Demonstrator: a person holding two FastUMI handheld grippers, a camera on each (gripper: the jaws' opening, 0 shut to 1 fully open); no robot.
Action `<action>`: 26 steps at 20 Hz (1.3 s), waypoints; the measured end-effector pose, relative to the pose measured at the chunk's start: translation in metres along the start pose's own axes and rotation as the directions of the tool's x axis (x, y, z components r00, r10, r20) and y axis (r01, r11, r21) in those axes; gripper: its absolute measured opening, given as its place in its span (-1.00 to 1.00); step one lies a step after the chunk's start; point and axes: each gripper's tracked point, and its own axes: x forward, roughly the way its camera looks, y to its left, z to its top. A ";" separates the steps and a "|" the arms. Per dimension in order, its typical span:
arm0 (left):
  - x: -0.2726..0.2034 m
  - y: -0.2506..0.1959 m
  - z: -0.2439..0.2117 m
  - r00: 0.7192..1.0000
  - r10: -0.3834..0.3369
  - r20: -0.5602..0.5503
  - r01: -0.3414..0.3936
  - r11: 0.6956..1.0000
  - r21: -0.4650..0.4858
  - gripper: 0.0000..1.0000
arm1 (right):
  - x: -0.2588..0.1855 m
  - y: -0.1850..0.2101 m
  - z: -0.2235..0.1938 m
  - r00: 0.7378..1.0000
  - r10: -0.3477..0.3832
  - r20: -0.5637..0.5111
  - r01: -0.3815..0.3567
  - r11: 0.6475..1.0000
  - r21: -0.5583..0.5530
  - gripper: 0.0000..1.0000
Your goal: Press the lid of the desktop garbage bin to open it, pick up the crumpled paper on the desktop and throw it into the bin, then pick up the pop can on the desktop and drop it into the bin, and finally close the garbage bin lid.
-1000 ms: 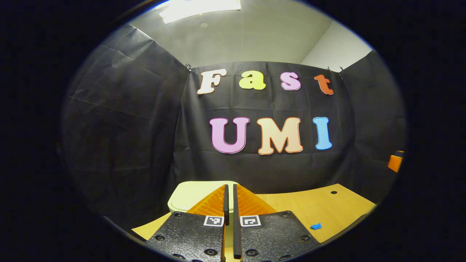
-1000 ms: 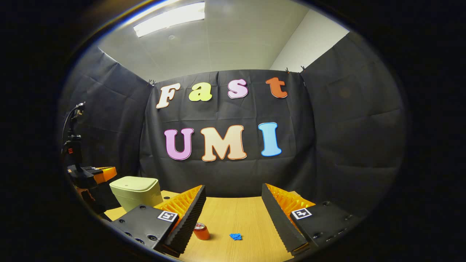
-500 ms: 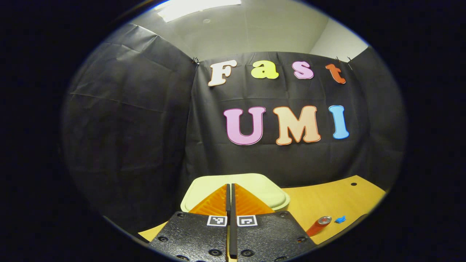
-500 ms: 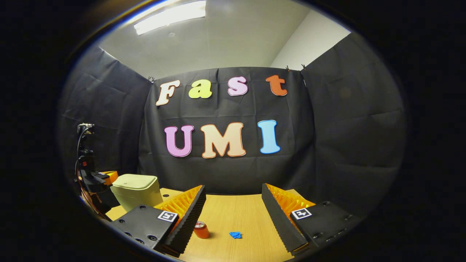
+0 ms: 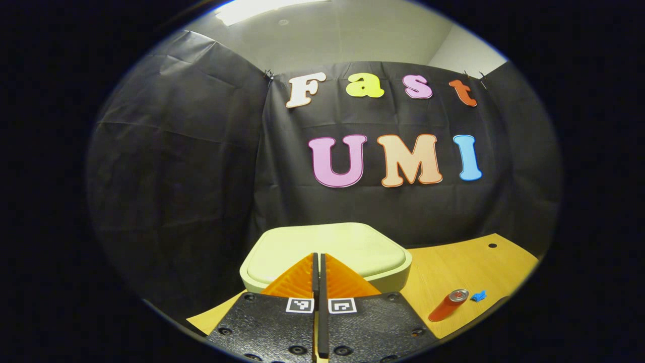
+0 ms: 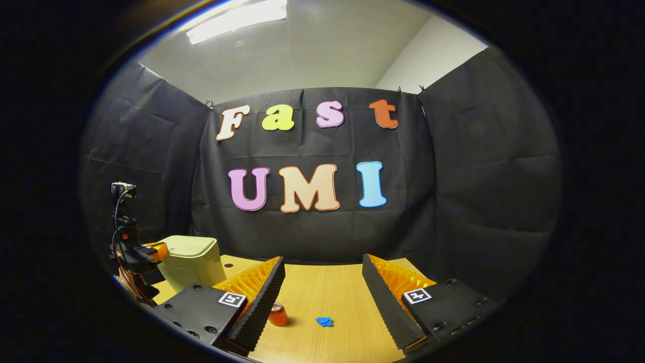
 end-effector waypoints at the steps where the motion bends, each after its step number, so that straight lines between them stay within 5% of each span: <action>1: 0.001 0.000 0.001 1.000 0.003 -0.001 -0.003 1.000 -0.020 -1.00 | 0.000 0.001 -0.001 1.000 0.004 -0.004 -0.004 1.000 0.000 0.94; 4: 0.001 -0.001 0.000 1.000 0.006 -0.006 -0.007 0.997 -0.078 -1.00 | -0.001 0.003 0.000 1.000 0.013 0.002 -0.013 1.000 0.005 0.94; 9: -0.004 -0.001 -0.001 1.000 -0.002 -0.030 0.001 0.999 -0.038 -1.00 | -0.002 0.001 -0.003 1.000 0.015 0.008 -0.015 1.000 0.015 0.94; 15: -0.009 -0.001 0.004 0.994 -0.070 -0.082 0.052 0.978 -0.202 -1.00 | -0.002 0.011 -0.010 0.998 0.055 -0.005 -0.055 0.998 0.044 0.94; 22: -0.010 0.005 0.020 0.996 -0.031 -0.088 0.019 0.991 -0.131 -1.00 | -0.011 0.023 -0.010 0.995 0.098 0.008 -0.098 0.994 0.046 0.94; 26: -0.017 0.002 0.066 0.999 -0.042 -0.001 0.042 0.994 -0.100 -1.00 | -0.017 0.023 -0.019 0.995 0.100 -0.012 -0.100 0.994 0.034 0.94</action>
